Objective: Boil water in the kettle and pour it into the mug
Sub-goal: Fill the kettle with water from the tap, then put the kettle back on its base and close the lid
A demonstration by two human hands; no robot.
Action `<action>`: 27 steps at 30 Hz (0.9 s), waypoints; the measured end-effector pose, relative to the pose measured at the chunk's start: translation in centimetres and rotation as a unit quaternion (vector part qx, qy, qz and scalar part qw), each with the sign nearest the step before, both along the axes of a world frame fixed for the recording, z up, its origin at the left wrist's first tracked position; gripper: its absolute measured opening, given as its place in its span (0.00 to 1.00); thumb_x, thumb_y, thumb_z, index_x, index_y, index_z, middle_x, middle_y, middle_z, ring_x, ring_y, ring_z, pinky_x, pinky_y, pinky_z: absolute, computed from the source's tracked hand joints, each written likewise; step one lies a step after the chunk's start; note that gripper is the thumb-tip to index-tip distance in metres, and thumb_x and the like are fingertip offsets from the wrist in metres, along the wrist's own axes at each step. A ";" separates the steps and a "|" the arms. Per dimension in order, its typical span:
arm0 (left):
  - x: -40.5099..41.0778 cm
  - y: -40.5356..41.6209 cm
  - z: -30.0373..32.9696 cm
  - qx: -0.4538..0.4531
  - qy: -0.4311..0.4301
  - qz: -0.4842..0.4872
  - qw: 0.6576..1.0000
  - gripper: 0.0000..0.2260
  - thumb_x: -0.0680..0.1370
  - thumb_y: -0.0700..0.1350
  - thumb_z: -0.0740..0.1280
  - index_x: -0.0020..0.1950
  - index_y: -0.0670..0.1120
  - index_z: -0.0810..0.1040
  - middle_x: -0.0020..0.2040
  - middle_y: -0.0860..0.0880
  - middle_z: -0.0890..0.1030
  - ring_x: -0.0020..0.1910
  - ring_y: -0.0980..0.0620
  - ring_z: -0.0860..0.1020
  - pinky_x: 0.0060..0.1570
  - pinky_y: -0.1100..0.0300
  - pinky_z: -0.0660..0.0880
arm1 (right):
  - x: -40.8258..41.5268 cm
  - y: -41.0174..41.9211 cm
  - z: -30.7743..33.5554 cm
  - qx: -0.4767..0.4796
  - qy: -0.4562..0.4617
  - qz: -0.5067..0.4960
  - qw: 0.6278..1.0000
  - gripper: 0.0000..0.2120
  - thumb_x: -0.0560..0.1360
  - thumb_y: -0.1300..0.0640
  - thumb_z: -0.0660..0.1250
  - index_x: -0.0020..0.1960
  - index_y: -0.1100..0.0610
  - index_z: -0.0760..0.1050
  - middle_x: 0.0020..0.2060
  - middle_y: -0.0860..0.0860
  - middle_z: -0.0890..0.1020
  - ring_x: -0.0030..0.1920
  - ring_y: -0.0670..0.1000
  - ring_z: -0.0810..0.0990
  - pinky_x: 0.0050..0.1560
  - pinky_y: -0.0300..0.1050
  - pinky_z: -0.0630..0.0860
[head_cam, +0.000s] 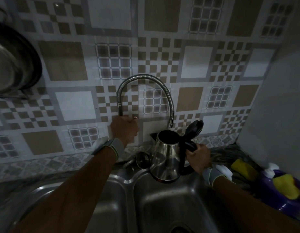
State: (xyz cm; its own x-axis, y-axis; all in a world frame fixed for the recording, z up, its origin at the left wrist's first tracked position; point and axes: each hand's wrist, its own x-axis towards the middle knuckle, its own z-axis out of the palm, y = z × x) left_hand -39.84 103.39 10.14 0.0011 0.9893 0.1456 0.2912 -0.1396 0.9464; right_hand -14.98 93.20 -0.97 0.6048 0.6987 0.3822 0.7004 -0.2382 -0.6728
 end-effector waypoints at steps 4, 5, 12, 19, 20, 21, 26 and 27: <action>-0.5 -0.7 -0.2 0.007 -0.025 0.016 1.000 0.10 0.79 0.42 0.73 0.39 0.40 0.86 0.40 0.37 0.87 0.34 0.46 0.83 0.41 0.52 0.85 | 0.2 -0.6 0.5 0.001 0.020 -0.007 1.000 0.08 0.69 0.60 0.72 0.45 0.64 0.82 0.41 0.63 0.84 0.44 0.65 0.82 0.43 0.53 0.77; -0.6 -0.9 -0.2 0.007 -0.027 0.022 0.999 0.11 0.79 0.43 0.73 0.38 0.41 0.86 0.39 0.38 0.87 0.33 0.47 0.83 0.38 0.53 0.84 | 0.3 -0.8 0.8 0.004 0.025 -0.008 1.000 0.07 0.69 0.59 0.72 0.45 0.62 0.82 0.40 0.63 0.84 0.44 0.64 0.82 0.42 0.52 0.77; -0.4 -2.0 -1.5 -0.038 0.012 -0.016 0.999 0.12 0.78 0.42 0.69 0.44 0.34 0.86 0.44 0.34 0.87 0.48 0.33 0.86 0.54 0.39 0.84 | 1.4 -2.6 2.2 0.003 0.037 -0.028 0.999 0.06 0.68 0.55 0.73 0.41 0.58 0.82 0.37 0.59 0.84 0.40 0.61 0.83 0.38 0.50 0.78; 1.8 -3.6 -4.3 -0.137 0.007 -0.096 0.986 0.16 0.83 0.48 0.67 0.40 0.40 0.81 0.40 0.37 0.85 0.39 0.41 0.83 0.44 0.47 0.81 | 2.6 -5.6 3.0 -0.002 0.026 -0.051 0.998 0.10 0.68 0.55 0.73 0.30 0.52 0.75 0.28 0.53 0.80 0.29 0.53 0.77 0.33 0.42 0.67; 2.4 -4.0 -4.5 -0.144 0.008 -0.105 0.984 0.16 0.83 0.49 0.67 0.40 0.40 0.82 0.42 0.37 0.86 0.39 0.42 0.83 0.44 0.47 0.83 | 3.0 -6.3 3.2 -0.001 0.024 -0.049 0.999 0.13 0.68 0.55 0.72 0.28 0.51 0.71 0.26 0.50 0.78 0.28 0.51 0.75 0.33 0.41 0.67; 3.1 -4.3 -4.7 -0.153 0.003 -0.113 0.982 0.16 0.83 0.50 0.68 0.42 0.39 0.82 0.44 0.37 0.87 0.39 0.42 0.84 0.42 0.49 0.84 | 3.2 -6.9 3.4 -0.001 0.018 -0.050 0.999 0.15 0.68 0.55 0.72 0.27 0.50 0.69 0.25 0.47 0.75 0.26 0.48 0.73 0.32 0.40 0.66; 6.7 -6.2 -4.9 -0.208 -0.017 -0.165 0.964 0.12 0.82 0.49 0.68 0.48 0.42 0.84 0.53 0.39 0.86 0.48 0.42 0.85 0.38 0.56 0.81 | 4.7 -10.1 4.7 0.005 0.020 -0.070 0.997 0.17 0.68 0.54 0.73 0.26 0.51 0.69 0.21 0.43 0.74 0.23 0.43 0.71 0.26 0.37 0.63; 7.4 -6.8 -4.7 -0.209 -0.013 -0.176 0.962 0.13 0.83 0.49 0.66 0.50 0.41 0.84 0.55 0.37 0.86 0.51 0.39 0.85 0.44 0.51 0.83 | 5.0 -10.7 4.9 0.003 0.015 -0.081 0.997 0.16 0.69 0.55 0.73 0.27 0.52 0.69 0.24 0.46 0.76 0.24 0.47 0.73 0.29 0.39 0.65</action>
